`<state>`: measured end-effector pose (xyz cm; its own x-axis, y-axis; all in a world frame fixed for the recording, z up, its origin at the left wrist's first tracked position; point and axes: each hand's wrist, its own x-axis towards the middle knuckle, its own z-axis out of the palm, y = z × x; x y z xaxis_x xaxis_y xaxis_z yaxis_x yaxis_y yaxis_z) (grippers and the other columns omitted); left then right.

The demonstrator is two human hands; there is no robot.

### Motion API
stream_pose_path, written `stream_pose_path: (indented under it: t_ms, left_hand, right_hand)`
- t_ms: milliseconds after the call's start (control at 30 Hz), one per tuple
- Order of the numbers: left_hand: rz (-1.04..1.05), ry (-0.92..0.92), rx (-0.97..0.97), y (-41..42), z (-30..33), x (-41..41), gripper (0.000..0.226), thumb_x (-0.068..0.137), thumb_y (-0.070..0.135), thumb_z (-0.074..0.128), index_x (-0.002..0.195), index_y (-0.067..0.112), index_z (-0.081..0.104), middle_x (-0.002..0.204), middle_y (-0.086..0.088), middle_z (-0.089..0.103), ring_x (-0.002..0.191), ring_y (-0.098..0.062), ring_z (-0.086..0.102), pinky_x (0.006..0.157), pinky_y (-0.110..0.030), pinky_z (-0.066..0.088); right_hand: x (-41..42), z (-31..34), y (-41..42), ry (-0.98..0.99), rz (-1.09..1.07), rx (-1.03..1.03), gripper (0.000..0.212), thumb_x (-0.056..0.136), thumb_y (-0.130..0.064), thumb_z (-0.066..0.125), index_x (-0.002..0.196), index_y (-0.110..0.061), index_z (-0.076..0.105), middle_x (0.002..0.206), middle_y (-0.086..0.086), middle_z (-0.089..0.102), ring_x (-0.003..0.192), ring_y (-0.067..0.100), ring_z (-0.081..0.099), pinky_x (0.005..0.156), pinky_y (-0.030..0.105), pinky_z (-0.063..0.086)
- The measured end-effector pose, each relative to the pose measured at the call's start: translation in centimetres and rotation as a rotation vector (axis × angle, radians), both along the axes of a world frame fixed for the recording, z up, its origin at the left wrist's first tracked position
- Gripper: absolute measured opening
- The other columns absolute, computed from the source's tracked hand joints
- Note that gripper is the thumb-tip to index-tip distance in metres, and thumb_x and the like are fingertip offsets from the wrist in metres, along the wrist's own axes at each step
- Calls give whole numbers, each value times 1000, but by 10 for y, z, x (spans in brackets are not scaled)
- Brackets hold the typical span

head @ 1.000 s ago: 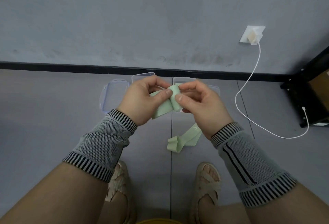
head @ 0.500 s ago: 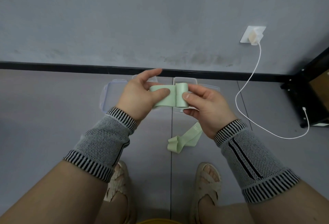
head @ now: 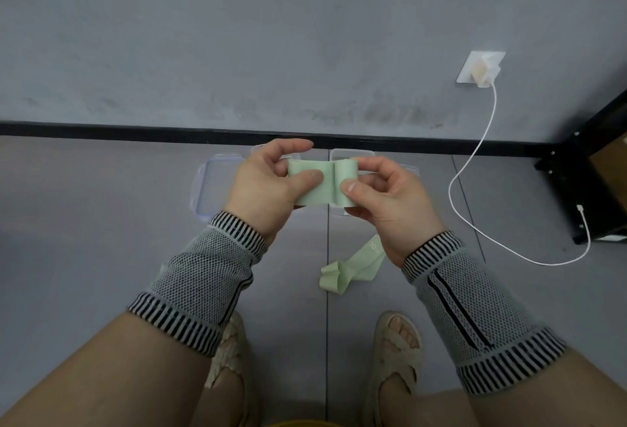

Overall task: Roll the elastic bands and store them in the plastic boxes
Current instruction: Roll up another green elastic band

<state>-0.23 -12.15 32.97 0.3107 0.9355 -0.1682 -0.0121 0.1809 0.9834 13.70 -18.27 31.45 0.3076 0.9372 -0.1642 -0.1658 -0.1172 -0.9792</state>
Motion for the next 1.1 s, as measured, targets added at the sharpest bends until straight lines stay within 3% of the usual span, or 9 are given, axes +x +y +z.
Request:
stream_pose_path:
  t_ms: [233, 433, 567, 667, 933, 1100]
  left_hand:
    - [-7, -65, -63, -5, -2, 10, 26, 81, -3, 65, 100, 13, 60, 75, -4, 68, 65, -14, 65, 63, -32, 58]
    - [-1, -35, -107, -3, -2, 10, 29, 78, 3, 70, 105, 10, 59, 83, -8, 66, 71, -17, 65, 67, -29, 58]
    - [10, -54, -143, 3, -1, 2, 23, 81, 6, 68, 101, 15, 59, 83, -5, 65, 73, -17, 64, 67, -30, 55]
    - [-23, -36, -146, 3, -1, -1, 28, 82, 7, 67, 108, 14, 59, 85, -5, 67, 78, -21, 64, 75, -36, 55]
    - [-116, -56, -161, -2, -1, 0, 28, 83, -1, 64, 106, 14, 58, 79, -5, 69, 69, -17, 68, 61, -27, 57]
    - [-115, -80, -169, 3, 1, -5, 30, 86, -5, 57, 111, 11, 59, 86, -8, 69, 69, -16, 68, 57, -23, 55]
  right_hand:
    - [-6, -2, -2, -299, -123, 24, 30, 75, -16, 76, 94, -27, 55, 84, 3, 68, 75, 19, 67, 72, 35, 57]
    - [-8, -2, -2, -524, -93, 47, 42, 65, -31, 83, 91, -35, 50, 80, -9, 60, 64, -1, 53, 64, 18, 50]
    - [-2, -2, -6, -547, 77, 66, 62, 63, -33, 83, 114, -40, 49, 98, -13, 57, 84, 6, 56, 74, 27, 52]
    - [1, -1, -8, -628, 127, 83, 78, 66, -28, 83, 132, -37, 43, 110, -17, 51, 89, 4, 54, 75, 24, 52]
    - [-1, -2, -5, -740, 78, 145, 59, 62, -25, 85, 114, -26, 59, 101, -14, 51, 86, 7, 57, 74, 26, 54]
    - [4, 3, -7, -507, 74, 172, 52, 61, -15, 87, 103, -33, 61, 106, -3, 60, 88, 11, 61, 74, 28, 56]
